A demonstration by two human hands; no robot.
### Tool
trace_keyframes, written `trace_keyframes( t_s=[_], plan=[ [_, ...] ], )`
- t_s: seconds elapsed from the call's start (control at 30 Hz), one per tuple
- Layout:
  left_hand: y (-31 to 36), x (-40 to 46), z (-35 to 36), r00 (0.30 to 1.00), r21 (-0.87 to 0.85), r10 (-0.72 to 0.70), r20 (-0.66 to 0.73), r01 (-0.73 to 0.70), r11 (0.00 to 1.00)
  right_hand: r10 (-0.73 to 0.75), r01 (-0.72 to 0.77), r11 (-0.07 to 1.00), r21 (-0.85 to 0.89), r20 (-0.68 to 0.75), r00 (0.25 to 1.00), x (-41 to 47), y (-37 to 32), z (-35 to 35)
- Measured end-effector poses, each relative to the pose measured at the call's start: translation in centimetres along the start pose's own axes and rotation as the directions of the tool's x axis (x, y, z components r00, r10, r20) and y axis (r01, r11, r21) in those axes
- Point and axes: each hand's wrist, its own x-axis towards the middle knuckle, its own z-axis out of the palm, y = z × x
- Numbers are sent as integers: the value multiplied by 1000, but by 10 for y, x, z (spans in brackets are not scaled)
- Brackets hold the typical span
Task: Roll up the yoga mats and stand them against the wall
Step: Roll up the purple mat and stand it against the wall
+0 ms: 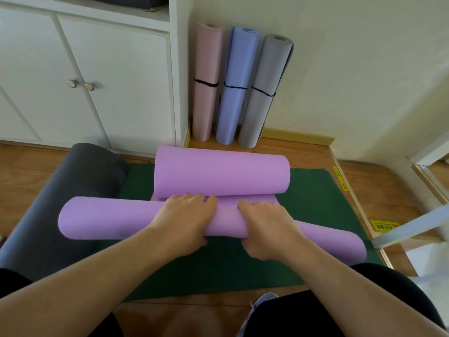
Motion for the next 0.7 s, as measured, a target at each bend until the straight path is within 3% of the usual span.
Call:
trace_keyframes(
  t_s=[0.1,0.2,0.33,0.53,0.7],
  plan=[
    [3,1,8,999,-43,-21,49,23,999,-31,30,999,-12,-38,999,-2,1,3],
    [-2,6,5,992,-109,-51,115,64,992,-83,66,992,-106,-165,983,-5,-1,9],
    [-5,5,2,988,-123,-53,145,72,990,-71,53,990,-127,-145,987,-5,-5,12],
    [8,-1,10,996,8,-37,-76,38,999,16,-16,1000,27,-3,1000,-4,2,5],
    [2,3,6,994,-84,-85,73,91,992,-121,111,992,-66,-174,977,-7,2,12]
  ],
)
